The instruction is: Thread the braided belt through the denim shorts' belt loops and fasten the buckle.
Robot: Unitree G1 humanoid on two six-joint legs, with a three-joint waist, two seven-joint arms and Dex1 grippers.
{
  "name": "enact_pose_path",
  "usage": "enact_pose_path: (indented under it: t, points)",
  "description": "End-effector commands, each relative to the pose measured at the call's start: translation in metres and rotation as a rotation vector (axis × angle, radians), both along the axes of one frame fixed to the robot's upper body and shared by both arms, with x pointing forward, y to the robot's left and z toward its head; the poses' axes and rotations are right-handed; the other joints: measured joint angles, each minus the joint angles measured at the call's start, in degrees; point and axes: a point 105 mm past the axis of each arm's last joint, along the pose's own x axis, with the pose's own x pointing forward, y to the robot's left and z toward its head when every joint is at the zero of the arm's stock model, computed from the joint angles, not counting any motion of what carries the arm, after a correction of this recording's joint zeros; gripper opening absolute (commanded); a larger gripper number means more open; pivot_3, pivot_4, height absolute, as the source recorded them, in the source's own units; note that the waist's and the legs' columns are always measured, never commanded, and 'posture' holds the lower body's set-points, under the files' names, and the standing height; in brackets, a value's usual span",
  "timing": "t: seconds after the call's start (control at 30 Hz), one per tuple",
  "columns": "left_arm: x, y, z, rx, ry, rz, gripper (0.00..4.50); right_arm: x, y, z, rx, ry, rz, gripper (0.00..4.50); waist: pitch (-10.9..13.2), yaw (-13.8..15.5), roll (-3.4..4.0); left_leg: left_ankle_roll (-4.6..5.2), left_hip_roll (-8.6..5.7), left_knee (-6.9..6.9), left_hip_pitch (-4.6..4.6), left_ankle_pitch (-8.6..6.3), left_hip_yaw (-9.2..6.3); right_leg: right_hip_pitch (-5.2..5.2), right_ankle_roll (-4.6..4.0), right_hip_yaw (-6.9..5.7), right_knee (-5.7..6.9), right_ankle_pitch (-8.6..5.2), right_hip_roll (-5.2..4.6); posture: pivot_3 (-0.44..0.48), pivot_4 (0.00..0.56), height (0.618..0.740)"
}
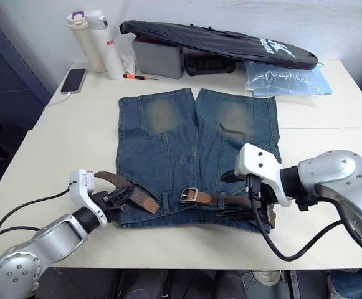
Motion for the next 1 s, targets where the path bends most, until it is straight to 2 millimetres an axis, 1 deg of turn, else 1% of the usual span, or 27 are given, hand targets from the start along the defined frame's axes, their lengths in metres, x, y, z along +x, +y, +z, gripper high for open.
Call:
enact_pose_path:
  t: [0.03,0.1,0.23,0.3,0.43,0.5,0.57,0.73,0.87,0.9,1.0]
  points:
    - [0.000,-0.012,0.006,0.000,-0.008,-0.001,0.00,0.003,0.003,0.004,-0.003,-0.043,0.002,4.44,0.00,0.02,0.00,0.00,0.00,0.00,0.00,0.00,0.00,0.00,0.00,0.00,0.00,0.00,0.00,0.000,0.150,0.740]
    - [0.000,-0.015,0.004,-0.004,0.012,0.006,0.00,0.004,0.005,0.004,-0.003,-0.046,0.003,4.44,-0.01,0.01,0.01,0.00,0.00,0.00,0.00,0.00,0.02,0.00,0.01,0.01,0.00,0.01,0.00,0.000,0.150,0.740]
    - [0.003,-0.013,-0.002,-0.030,0.062,0.073,0.00,0.005,0.005,0.004,-0.004,-0.055,0.000,4.44,-0.01,0.00,0.01,0.00,0.00,-0.01,0.02,0.00,0.08,-0.02,0.04,0.07,0.01,0.03,0.01,0.000,0.150,0.740]
    - [0.005,-0.011,-0.005,-0.009,0.093,0.097,0.00,0.006,0.005,0.004,-0.007,-0.064,-0.003,4.44,-0.01,0.01,0.01,0.00,0.00,0.00,0.03,0.00,0.09,-0.01,0.04,0.08,0.02,0.03,0.01,0.000,0.150,0.740]
    - [0.008,-0.011,-0.004,-0.008,0.121,0.149,0.00,0.011,0.004,0.003,-0.004,-0.077,-0.006,4.44,0.00,0.00,0.01,0.01,0.01,0.05,0.03,0.00,0.10,-0.01,0.02,0.09,0.03,0.07,0.01,0.000,0.150,0.740]
    - [0.008,-0.012,-0.005,-0.005,0.131,0.174,0.00,0.014,0.008,0.003,0.001,-0.089,-0.004,4.44,0.00,-0.01,0.00,0.02,0.01,0.07,0.03,0.01,0.13,0.00,0.03,0.11,0.01,0.11,0.01,0.000,0.150,0.740]
    - [0.006,-0.018,-0.008,-0.019,0.147,0.182,0.00,0.016,0.013,0.003,0.011,-0.098,0.002,4.44,-0.01,-0.02,0.01,0.02,0.01,0.07,0.04,0.01,0.14,-0.01,0.03,0.12,0.02,0.12,0.02,0.000,0.150,0.740]
    - [0.004,-0.022,-0.010,-0.040,0.167,0.209,0.00,0.020,0.024,0.005,0.027,-0.105,0.018,4.44,-0.01,-0.03,0.01,0.02,0.01,0.07,0.05,0.02,0.17,-0.01,0.03,0.16,0.03,0.14,0.03,0.000,0.150,0.740]
    - [0.003,-0.031,-0.013,-0.062,0.188,0.211,0.00,0.023,0.028,0.006,0.018,-0.101,0.047,4.44,-0.02,0.08,0.04,0.02,0.00,0.08,0.04,0.02,0.17,-0.01,0.04,0.18,0.00,0.15,0.03,0.000,0.150,0.740]
    - [0.002,-0.033,-0.014,-0.067,0.193,0.200,0.00,0.024,0.029,0.007,0.016,-0.103,0.051,4.44,-0.03,0.07,0.04,0.03,-0.01,0.09,0.04,0.02,0.16,0.00,0.04,0.18,0.00,0.15,0.03,0.000,0.150,0.740]
    - [-0.004,-0.050,-0.017,-0.111,0.221,0.097,0.00,0.027,0.029,0.008,0.011,-0.107,0.060,4.44,-0.05,0.09,0.07,0.04,-0.02,0.09,0.04,0.03,0.17,0.00,0.05,0.21,-0.01,0.17,0.03,0.000,0.150,0.740]
